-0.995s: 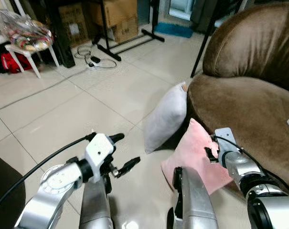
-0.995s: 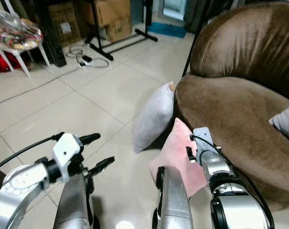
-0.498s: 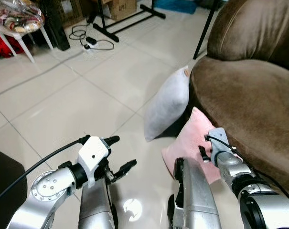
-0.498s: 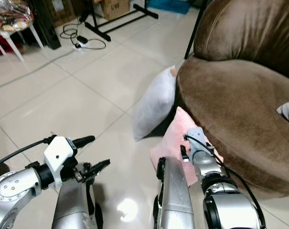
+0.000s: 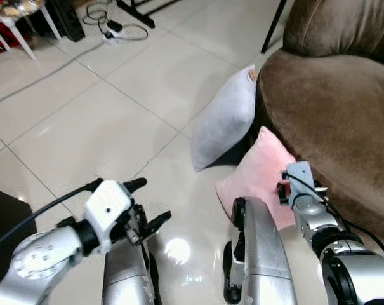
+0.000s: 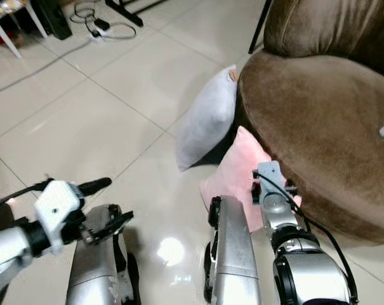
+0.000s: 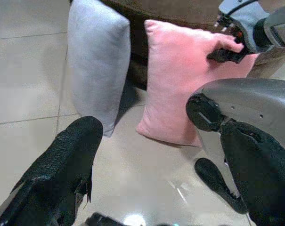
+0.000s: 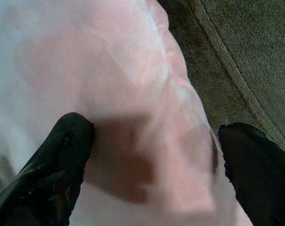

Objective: Move the pillow to the sofa from floor

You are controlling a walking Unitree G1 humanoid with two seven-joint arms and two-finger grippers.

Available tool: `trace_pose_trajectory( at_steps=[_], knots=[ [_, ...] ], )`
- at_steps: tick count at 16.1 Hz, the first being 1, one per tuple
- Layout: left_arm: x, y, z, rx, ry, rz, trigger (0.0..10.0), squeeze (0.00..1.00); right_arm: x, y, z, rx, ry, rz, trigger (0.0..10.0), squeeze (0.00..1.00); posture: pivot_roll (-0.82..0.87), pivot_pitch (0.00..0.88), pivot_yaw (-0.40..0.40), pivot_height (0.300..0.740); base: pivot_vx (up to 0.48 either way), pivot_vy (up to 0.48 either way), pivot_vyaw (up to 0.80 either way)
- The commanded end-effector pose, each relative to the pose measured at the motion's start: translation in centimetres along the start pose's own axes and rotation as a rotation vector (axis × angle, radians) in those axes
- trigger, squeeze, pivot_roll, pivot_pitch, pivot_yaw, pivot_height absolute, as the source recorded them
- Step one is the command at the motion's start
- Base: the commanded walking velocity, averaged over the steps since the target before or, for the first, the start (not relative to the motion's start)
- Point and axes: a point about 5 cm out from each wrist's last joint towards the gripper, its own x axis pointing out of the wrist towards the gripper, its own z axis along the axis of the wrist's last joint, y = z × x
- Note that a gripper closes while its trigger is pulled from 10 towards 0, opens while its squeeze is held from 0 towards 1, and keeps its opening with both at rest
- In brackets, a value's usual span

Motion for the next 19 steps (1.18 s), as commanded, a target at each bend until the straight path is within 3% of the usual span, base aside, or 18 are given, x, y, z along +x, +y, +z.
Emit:
trace_pose_trajectory(
  at_steps=[1,2,3,4,5,6,7,10,19],
  knots=[
    [-0.6,0.0,0.2,0.003,0.010,0.003,10.0,0.00,0.0,-0.4,-0.6,-0.023,0.023,-0.024,10.0,0.00,0.15,0.287,0.021,0.490,0.000,0.000,0.00],
    [-0.9,0.0,0.2,0.003,0.017,0.005,10.0,0.00,0.0,-0.3,-0.8,-0.023,0.036,-0.014,10.0,0.00,0.15,0.286,0.020,0.490,0.000,0.000,0.00],
    [-1.8,-0.2,0.1,0.001,0.040,0.004,10.0,0.00,-0.2,0.5,-1.4,0.038,0.084,0.049,10.0,0.00,0.15,0.287,0.016,0.490,0.000,0.000,0.00],
    [-2.0,-0.3,0.1,-0.002,0.047,0.002,10.0,0.00,-0.2,0.6,-1.4,0.054,0.087,0.066,8.5,0.00,0.15,0.292,0.014,0.490,0.000,0.000,0.00],
    [-2.1,-0.4,0.0,-0.011,0.055,-0.006,10.0,0.00,-0.2,0.7,-1.2,0.062,0.083,0.076,3.7,0.00,0.15,0.293,0.014,0.490,0.000,0.000,0.00],
    [-2.2,-0.6,0.0,-0.019,0.062,-0.018,10.0,0.00,-0.1,0.7,-1.2,0.067,0.082,0.081,1.3,0.00,0.15,0.298,0.012,0.490,0.000,0.000,0.00],
    [-2.2,-1.0,-0.1,-0.028,0.069,-0.045,10.0,0.00,-0.1,0.7,-1.1,0.074,0.079,0.090,0.0,0.00,0.15,0.300,0.009,0.490,0.000,0.000,0.00],
    [-2.3,-1.8,-0.2,-0.048,0.082,-0.088,10.0,0.00,-0.2,0.9,-1.1,0.059,0.085,0.112,0.0,0.00,0.16,0.293,0.012,0.490,0.000,0.000,0.00],
    [-2.1,-1.8,-0.2,-0.053,0.090,-0.097,10.0,0.00,-0.5,2.4,-1.0,0.037,0.082,0.184,0.0,0.00,0.16,0.282,0.021,0.490,0.000,0.000,0.00]
  ],
)
